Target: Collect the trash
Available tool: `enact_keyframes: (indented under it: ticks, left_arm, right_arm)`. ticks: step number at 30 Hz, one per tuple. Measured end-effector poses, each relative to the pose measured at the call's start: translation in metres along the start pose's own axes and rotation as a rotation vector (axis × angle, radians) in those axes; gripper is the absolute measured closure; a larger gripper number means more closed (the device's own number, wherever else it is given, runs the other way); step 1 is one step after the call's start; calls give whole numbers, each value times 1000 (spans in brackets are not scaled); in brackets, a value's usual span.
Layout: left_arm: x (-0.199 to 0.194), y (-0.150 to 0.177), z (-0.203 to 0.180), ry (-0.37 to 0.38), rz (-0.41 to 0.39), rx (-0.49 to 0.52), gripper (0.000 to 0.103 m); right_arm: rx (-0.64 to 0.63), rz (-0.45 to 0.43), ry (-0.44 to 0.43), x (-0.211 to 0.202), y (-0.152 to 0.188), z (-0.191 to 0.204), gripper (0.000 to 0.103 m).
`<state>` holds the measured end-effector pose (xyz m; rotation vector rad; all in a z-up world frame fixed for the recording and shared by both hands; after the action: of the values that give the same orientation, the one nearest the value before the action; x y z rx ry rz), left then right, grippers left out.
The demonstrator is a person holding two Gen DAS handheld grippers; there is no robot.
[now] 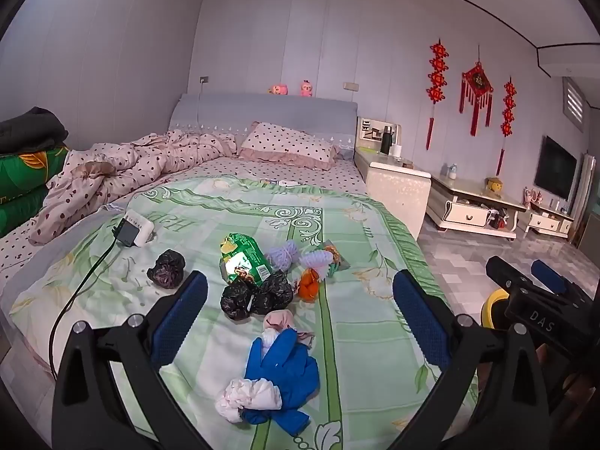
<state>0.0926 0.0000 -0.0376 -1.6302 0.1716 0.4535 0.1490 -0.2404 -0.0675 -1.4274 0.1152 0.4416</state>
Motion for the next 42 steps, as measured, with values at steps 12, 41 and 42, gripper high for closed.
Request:
enact_keyframes:
  ticks: [12,41,42]
  left_arm:
    - [-1,0,1,0,-5,-1,8]
    - [1,0,1,-1,-1,2,8]
    - [1,0,1,-2,-2,2,8]
  right_arm:
    - [2,3,0,0,0,-1,8]
    - [12,11,-2,2,1,-1,8]
    - [11,12,-2,2,1,-1,8]
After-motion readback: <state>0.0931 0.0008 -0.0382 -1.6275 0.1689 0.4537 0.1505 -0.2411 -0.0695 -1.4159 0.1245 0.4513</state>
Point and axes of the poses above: each gripper's, at about its wrist camera, not at the fingertips, and x roughly the way its jaws point, z to its left, y to its underside, the point moved 10 cm from there along x, roughly the way its jaws point, and after that the axes turned 9 degrees about -y, right-handed, at the moved point
